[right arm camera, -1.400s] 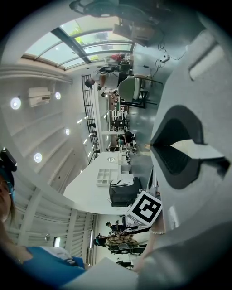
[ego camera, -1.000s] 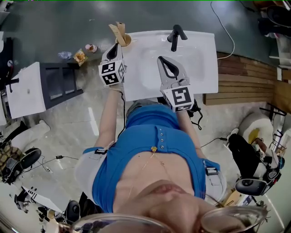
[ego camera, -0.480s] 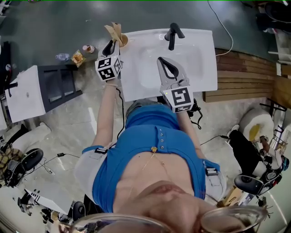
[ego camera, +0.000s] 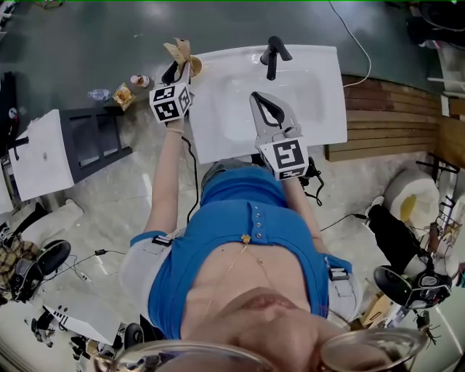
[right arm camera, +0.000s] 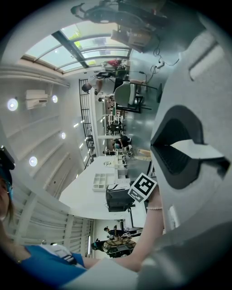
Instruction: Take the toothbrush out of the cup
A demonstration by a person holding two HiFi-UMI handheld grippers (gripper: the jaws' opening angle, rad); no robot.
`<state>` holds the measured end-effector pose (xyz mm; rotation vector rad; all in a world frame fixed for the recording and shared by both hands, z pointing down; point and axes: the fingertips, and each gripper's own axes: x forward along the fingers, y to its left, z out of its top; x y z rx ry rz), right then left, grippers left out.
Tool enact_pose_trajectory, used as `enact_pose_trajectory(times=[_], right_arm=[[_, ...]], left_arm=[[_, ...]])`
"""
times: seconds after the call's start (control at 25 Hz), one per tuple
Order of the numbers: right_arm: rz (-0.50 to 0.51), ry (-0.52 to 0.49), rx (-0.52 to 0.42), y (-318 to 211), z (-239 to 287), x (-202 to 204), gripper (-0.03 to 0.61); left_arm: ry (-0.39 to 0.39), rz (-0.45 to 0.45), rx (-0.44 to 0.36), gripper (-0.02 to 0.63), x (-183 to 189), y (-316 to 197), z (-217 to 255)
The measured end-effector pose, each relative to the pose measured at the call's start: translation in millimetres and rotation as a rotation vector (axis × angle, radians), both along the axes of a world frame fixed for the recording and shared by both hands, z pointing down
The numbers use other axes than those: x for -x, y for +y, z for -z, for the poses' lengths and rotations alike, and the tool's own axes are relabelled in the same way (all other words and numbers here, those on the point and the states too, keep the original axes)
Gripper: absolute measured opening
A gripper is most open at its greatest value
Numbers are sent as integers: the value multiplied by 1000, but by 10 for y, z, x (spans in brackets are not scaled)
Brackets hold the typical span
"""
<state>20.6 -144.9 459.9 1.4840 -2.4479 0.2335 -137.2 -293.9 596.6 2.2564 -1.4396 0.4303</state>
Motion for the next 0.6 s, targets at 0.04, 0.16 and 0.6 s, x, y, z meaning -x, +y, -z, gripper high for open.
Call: enact_pose_trajectory(times=[0.04, 0.16, 0.6], right_arm=[[-1, 0, -1, 1, 1, -3, 2], [-10, 5, -1, 5, -5, -31, 2], [1, -6, -11, 5, 22, -58, 2]], left_arm=[[0, 0, 2, 124, 3, -1, -10], [1, 3, 0, 104, 20, 7, -11], [-2, 19, -69, 80, 72, 33, 252]])
